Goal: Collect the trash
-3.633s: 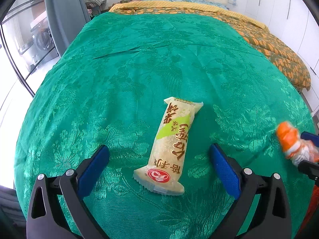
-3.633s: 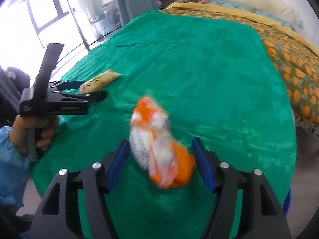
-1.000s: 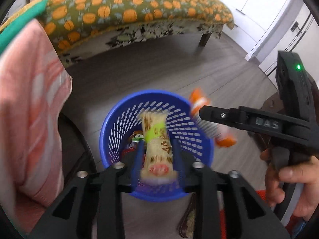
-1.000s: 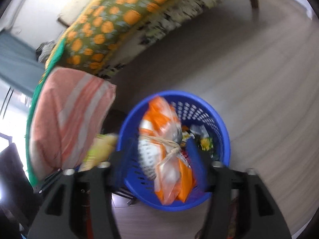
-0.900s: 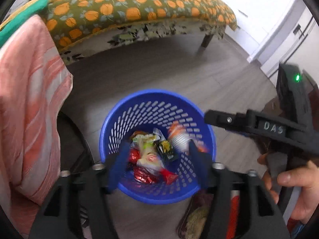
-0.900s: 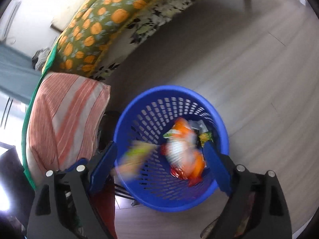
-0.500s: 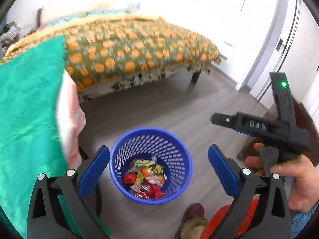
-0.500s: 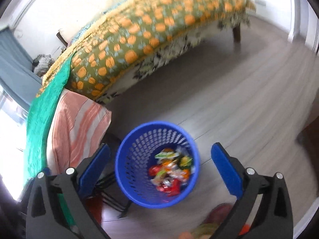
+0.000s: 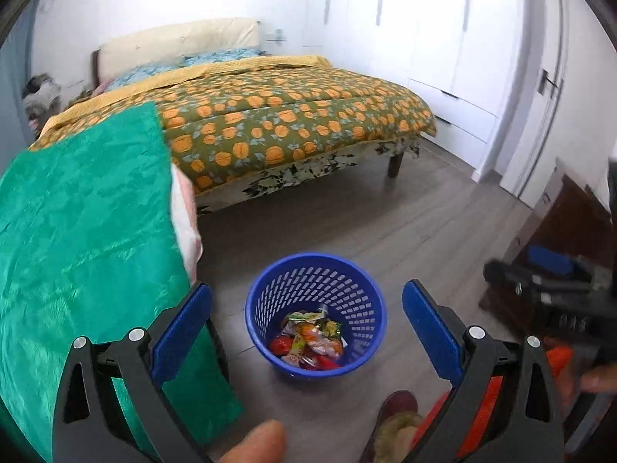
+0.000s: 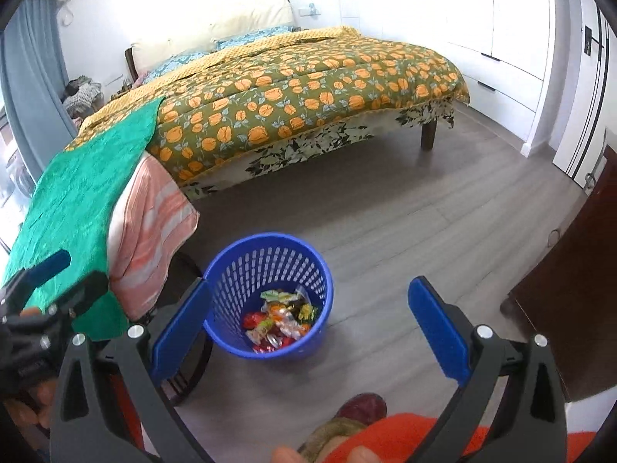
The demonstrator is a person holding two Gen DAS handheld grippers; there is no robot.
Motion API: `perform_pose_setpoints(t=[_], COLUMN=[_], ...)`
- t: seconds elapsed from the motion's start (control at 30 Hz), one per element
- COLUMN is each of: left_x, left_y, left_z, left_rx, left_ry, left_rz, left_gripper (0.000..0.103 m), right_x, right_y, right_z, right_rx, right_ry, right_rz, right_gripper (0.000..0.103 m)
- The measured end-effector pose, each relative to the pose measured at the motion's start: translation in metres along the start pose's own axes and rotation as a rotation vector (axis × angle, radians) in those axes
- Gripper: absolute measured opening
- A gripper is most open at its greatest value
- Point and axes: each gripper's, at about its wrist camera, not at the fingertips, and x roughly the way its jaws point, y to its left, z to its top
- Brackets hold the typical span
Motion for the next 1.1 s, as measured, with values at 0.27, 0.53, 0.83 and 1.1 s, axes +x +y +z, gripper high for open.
perform_pose_setpoints(t=[0.27, 0.53, 0.83, 1.1], left_x=[0.000, 0.017, 0.020, 0.022], left_y=[-0.006, -0.005, 0.002, 0.004], left_z=[-0.007, -0.017, -0.021, -0.023], left_rx=[0.011, 0.015, -0.021, -0.032], left_ry=[0.065, 0.160, 0.194, 0.207], left_rz=[0.054, 0.073, 0.078, 0.091], left_gripper=[0.098, 0.098, 0.098, 0.098], right_x=[-0.005, 0.001, 0.003, 0.006], right_y=[0.005, 0.015, 0.024, 0.029], right_z=[-0.019, -0.028, -0.031, -0.033], right_rx=[-0.031, -0.086, -0.129, -0.152], right_ry=[0.037, 0.081, 0.101, 0.115], right_rz=[0.036, 0.040, 0.048, 0.052], right_gripper=[0.098, 0.098, 0.098, 0.098])
